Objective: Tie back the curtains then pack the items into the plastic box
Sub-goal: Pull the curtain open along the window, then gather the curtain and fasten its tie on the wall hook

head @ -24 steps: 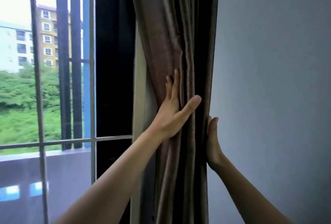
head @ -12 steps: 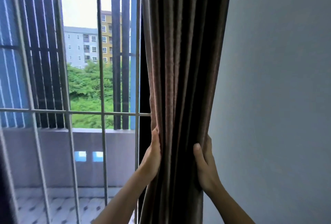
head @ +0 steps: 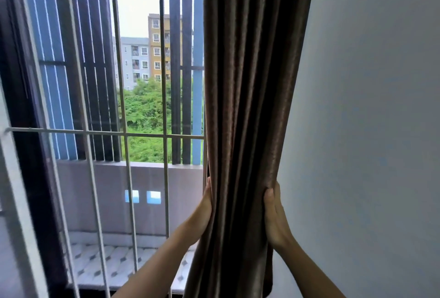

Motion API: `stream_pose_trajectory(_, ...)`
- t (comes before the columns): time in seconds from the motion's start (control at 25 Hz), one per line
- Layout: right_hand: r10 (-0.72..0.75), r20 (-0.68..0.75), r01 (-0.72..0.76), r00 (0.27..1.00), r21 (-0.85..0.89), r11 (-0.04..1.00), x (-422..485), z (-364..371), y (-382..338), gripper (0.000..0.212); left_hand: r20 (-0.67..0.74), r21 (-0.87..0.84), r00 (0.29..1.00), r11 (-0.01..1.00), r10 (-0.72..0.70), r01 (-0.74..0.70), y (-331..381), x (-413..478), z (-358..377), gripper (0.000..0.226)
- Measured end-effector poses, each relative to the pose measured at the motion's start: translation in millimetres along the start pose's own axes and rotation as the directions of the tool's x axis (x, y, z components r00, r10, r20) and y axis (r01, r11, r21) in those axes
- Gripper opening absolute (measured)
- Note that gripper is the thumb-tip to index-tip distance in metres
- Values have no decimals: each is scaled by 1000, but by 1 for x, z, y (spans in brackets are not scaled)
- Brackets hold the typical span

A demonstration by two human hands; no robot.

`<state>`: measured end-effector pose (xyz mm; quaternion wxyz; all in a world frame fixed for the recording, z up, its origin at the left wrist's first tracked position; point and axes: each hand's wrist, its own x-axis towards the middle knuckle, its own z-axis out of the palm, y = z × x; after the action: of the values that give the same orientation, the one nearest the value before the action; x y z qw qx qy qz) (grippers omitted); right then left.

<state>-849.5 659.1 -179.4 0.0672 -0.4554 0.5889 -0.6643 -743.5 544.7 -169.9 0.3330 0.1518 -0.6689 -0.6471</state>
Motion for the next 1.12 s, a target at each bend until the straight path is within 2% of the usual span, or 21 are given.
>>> stream_pose_trajectory(0.2,46,-48,-44,998,27,999,-17,2,6,107,142,-103,989,993,-34,49,4,-18,26,47)
stream_pose_trajectory(0.28,69,-68,-67,995,36,997,-20,-2,5,105,188,-91,981,994,-46,64,0,-15,32,45)
stream_pose_trajectory(0.36,50,-168,-48,985,16,999,-43,-20,1,105,252,-70,967,995,-47,67,-9,-26,51,43)
stream_pose_trajectory(0.6,53,-151,-66,987,-79,995,-50,-25,6,109,249,-19,968,1000,-13,18,-19,-27,45,48)
stream_pose_trajectory(0.68,-9,-193,-12,981,-109,994,-49,-27,0,104,238,2,971,1000,20,-22,-14,-28,41,60)
stream_pose_trajectory(0.76,-82,-300,42,951,-138,990,-46,-28,-12,86,198,12,977,997,79,-83,-4,-26,32,69)
stream_pose_trajectory(0.88,-326,-429,208,842,-299,931,-42,-29,-38,57,65,-32,977,979,204,-202,19,-20,15,73)
stream_pose_trajectory(0.96,-481,-371,330,794,-402,854,-35,-25,-59,44,-90,125,939,939,333,-321,45,-15,5,68)
stream_pose_trajectory(1.0,-506,-298,353,810,-441,825,-31,-20,-66,35,-143,239,914,910,378,-339,60,-12,1,66)
stream_pose_trajectory(1.12,-378,-28,311,925,-514,799,-11,1,-81,20,-192,527,856,786,480,-323,98,-3,-9,71)
